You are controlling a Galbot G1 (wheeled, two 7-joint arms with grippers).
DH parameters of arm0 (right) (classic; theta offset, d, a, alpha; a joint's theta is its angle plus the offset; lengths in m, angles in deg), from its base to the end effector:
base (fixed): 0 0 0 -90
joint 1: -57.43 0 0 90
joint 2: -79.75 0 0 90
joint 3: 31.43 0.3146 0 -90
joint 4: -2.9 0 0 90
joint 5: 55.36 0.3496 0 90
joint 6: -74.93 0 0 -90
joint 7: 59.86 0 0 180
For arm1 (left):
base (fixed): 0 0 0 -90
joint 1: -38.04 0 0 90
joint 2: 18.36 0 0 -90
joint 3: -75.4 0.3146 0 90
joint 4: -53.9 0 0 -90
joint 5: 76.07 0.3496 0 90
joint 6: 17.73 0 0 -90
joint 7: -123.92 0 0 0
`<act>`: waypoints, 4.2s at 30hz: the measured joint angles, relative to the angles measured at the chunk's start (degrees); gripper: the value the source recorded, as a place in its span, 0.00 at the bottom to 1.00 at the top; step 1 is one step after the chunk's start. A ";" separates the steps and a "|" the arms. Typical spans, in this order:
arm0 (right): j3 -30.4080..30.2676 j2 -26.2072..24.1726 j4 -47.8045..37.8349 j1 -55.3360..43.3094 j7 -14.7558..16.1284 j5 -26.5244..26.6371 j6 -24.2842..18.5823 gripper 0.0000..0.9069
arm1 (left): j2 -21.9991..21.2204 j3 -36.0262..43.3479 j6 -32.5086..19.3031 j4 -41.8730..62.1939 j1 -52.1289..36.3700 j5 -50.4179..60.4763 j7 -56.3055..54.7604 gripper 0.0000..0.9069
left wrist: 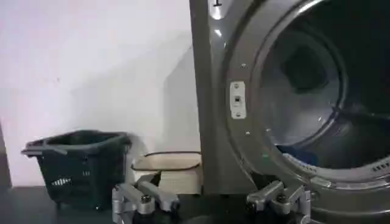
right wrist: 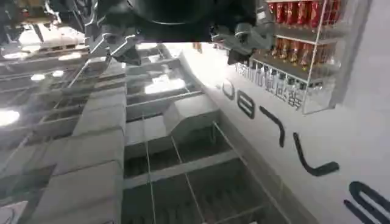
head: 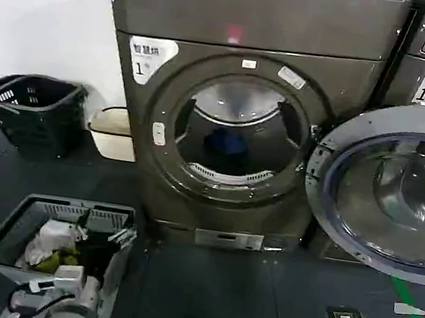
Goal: Grasp the clothes from the dryer.
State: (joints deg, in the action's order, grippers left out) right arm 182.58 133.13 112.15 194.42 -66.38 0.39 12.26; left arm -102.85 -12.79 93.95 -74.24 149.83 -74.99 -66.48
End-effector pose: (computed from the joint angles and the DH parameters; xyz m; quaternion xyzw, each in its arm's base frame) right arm -0.1236 -0.3385 0.1372 0.5707 0.7643 -0.1462 0.2622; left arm 0.2184 0.0008 -0.1940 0.0629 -0.9957 -0.0532 0.0421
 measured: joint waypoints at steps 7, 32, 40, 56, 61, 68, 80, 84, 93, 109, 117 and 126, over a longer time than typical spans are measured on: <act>-0.43 -0.07 0.62 -0.20 0.29 1.53 -0.96 1.00 | 0.31 -0.02 -0.80 -0.96 0.78 0.28 0.14 1.00; 0.43 -0.32 0.09 0.18 1.28 2.97 -1.83 1.00 | 0.09 -0.04 -1.23 -1.39 0.77 -0.08 0.90 1.00; 0.25 -0.49 -0.11 -0.29 1.47 2.86 -1.89 1.00 | 0.00 -0.07 -1.10 -1.11 0.49 -0.30 1.13 1.00; -0.11 -0.51 0.45 -0.30 1.94 2.84 -1.96 1.00 | 0.02 0.18 -1.04 -1.01 0.81 -0.52 1.56 1.00; -0.48 -0.46 0.72 -0.30 2.06 2.98 -2.47 1.00 | 0.19 0.21 -1.08 -1.18 0.91 -0.58 1.81 1.00; -0.16 -0.25 0.71 -0.32 3.58 3.48 -4.12 1.00 | 0.12 0.15 -1.59 -1.19 0.61 -0.34 2.14 1.00; 0.18 -0.19 0.15 0.43 5.10 4.02 -7.98 1.00 | 0.21 0.04 -2.06 -0.89 -0.45 -0.12 2.61 1.00; 0.26 -0.18 0.20 0.68 5.19 4.26 -8.96 1.00 | 0.47 0.02 -2.06 -0.84 -0.63 -0.22 2.68 1.00; -0.03 -0.13 0.56 0.88 4.93 4.78 -10.67 1.00 | 0.88 0.02 -2.03 -0.85 -0.23 -0.36 2.70 1.00; 0.02 -0.06 0.51 0.80 5.21 4.89 -11.28 1.00 | 0.96 -0.06 -1.89 -0.86 -0.38 -0.94 2.89 1.00; 0.03 -0.20 0.40 0.50 5.36 4.77 -11.33 1.00 | 0.83 -0.04 -1.74 -0.52 -0.92 -1.10 3.00 1.00; -0.21 -0.18 0.58 0.35 5.46 4.68 -11.38 1.00 | 0.79 0.05 -1.70 -0.05 -1.15 -1.11 3.05 1.00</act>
State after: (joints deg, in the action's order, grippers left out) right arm 182.37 132.95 112.73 194.78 -60.92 5.07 0.87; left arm -102.06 -12.74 92.25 -74.29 148.68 -76.10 -63.43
